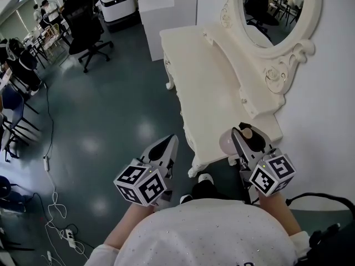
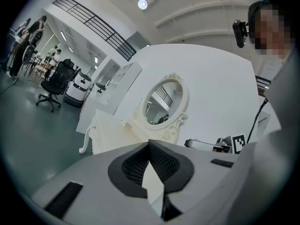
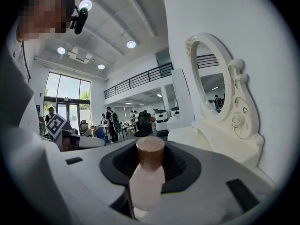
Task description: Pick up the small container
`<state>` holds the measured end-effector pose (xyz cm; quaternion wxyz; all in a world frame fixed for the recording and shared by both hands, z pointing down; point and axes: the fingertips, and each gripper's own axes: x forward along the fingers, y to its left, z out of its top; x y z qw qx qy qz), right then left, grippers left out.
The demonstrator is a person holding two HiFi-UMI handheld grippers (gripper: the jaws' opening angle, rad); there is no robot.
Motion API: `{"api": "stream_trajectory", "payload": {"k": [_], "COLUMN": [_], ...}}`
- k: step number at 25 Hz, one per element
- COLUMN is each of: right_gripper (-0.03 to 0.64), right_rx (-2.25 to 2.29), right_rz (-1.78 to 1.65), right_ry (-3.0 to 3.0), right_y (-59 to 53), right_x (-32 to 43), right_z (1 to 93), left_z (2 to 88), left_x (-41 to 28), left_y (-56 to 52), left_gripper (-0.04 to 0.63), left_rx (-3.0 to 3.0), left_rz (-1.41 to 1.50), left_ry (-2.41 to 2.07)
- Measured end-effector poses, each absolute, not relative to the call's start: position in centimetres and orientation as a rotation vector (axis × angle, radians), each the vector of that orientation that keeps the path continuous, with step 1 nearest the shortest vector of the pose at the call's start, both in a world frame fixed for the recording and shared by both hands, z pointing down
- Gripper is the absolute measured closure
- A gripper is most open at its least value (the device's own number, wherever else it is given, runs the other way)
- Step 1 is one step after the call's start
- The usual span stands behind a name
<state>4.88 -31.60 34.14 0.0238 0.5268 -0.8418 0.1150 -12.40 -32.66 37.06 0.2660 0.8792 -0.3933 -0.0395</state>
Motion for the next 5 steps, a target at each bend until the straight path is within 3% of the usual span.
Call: {"api": "stream_trajectory", "payload": {"k": [5], "right_gripper": [0.491], "right_rx": [1.637], "right_rz": [0.359], "right_ry": [-2.589], "right_y": [-31.76], "right_x": [4.85], "right_z": [34.21], "left_z": [36.89], "left_x": [-12.78], "left_y": [-32.88], "left_gripper": [0.595], "left_rx": [2.373], "left_rz": [-0.112], "left_ry": [-1.068]}}
